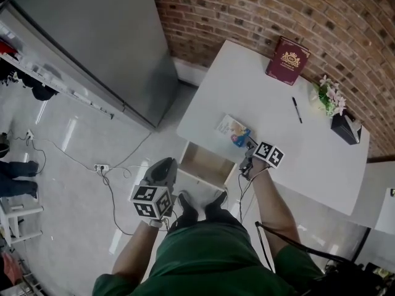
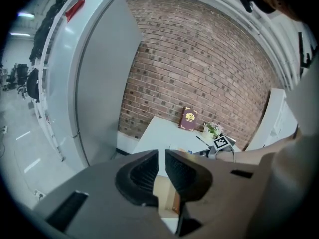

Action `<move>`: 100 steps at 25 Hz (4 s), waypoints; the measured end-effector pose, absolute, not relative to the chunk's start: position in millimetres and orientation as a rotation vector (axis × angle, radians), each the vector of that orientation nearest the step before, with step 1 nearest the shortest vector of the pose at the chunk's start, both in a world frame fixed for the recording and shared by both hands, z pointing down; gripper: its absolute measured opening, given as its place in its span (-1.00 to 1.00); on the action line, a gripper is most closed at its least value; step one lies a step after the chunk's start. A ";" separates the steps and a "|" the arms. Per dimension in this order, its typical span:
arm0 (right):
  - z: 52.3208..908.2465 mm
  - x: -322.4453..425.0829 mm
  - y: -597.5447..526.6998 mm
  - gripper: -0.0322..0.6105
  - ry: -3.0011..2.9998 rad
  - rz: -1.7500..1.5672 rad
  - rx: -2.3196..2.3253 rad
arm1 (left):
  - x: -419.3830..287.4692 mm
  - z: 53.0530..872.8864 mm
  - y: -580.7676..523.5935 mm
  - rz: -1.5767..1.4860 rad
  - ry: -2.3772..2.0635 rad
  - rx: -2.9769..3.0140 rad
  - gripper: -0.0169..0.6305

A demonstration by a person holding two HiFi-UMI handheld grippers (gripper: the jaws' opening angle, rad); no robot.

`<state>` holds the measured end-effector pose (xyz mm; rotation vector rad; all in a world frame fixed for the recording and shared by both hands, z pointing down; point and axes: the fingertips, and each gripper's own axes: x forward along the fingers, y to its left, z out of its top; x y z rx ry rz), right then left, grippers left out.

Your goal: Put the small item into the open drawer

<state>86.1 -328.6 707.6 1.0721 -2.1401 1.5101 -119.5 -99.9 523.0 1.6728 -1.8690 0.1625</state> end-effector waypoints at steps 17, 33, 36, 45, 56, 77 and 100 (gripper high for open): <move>669.9 10.3 -240.3 -0.83 -2.307 1.523 0.793 | -156.2 528.9 -56.5 0.123 -1.877 1.640 -0.82; 695.5 10.3 -152.1 -0.84 -2.305 1.461 0.702 | -159.4 572.6 -38.5 0.173 -1.793 1.615 -0.82; 711.4 18.1 -140.0 -0.84 -2.275 1.469 0.715 | -152.5 583.1 -38.4 0.188 -1.764 1.620 -0.82; 763.9 33.5 -144.2 -0.84 -2.206 1.453 0.825 | -142.2 616.2 -37.8 0.272 -1.727 1.620 -0.82; 846.8 37.1 -150.9 -0.84 -2.082 1.383 0.863 | -134.7 663.9 -24.9 0.337 -1.664 1.567 -0.82; 947.7 33.2 -174.6 -0.82 -1.899 1.167 0.888 | -129.4 721.3 -18.1 0.356 -1.579 1.477 -0.82; 844.0 -0.4 -160.1 -0.66 -2.142 0.800 0.739 | -128.9 692.2 -52.4 0.291 -1.673 1.572 -0.82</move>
